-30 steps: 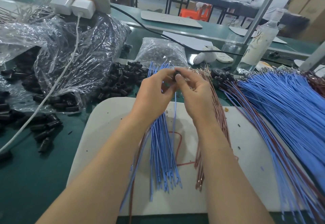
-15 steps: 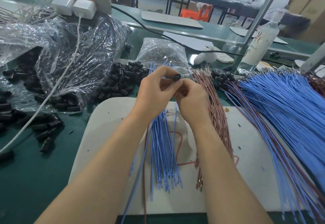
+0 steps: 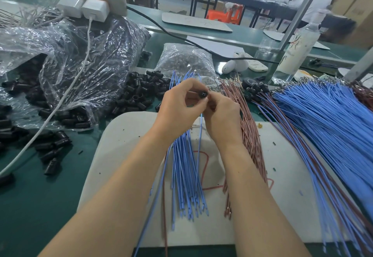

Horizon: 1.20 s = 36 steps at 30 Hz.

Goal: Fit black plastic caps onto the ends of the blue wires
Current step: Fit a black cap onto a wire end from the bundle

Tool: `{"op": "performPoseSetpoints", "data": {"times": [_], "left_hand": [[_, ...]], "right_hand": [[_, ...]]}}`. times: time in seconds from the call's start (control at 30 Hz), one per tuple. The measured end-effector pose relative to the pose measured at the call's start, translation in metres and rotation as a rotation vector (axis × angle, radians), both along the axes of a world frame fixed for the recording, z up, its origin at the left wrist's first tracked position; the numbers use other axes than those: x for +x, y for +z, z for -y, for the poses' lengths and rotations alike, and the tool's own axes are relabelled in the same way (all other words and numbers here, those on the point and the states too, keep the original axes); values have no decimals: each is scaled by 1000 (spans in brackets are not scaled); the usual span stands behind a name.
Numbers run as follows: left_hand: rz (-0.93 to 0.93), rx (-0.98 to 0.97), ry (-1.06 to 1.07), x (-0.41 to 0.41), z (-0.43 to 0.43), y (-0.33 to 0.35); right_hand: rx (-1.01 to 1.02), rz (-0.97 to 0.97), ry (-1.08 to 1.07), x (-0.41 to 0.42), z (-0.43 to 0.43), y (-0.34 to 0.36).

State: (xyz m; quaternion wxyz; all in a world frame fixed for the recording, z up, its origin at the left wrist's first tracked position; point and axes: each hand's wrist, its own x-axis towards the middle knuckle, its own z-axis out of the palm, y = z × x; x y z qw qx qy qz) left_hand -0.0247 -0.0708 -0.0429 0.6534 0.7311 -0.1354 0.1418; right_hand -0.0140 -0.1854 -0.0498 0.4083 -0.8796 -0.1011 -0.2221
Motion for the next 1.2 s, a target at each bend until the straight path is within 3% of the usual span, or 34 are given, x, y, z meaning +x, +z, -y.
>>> {"op": "performPoseSetpoints", "data": {"times": [0.93, 1.13, 1.2], "left_hand": [[-9, 8, 7, -4, 3, 3], [71, -127, 109, 0, -6, 11], [62, -203, 228, 3, -14, 11]], "right_hand": [[-53, 76, -33, 1, -1, -7], [87, -110, 41, -3, -8, 4], [290, -269, 131, -8, -11, 14]]}}
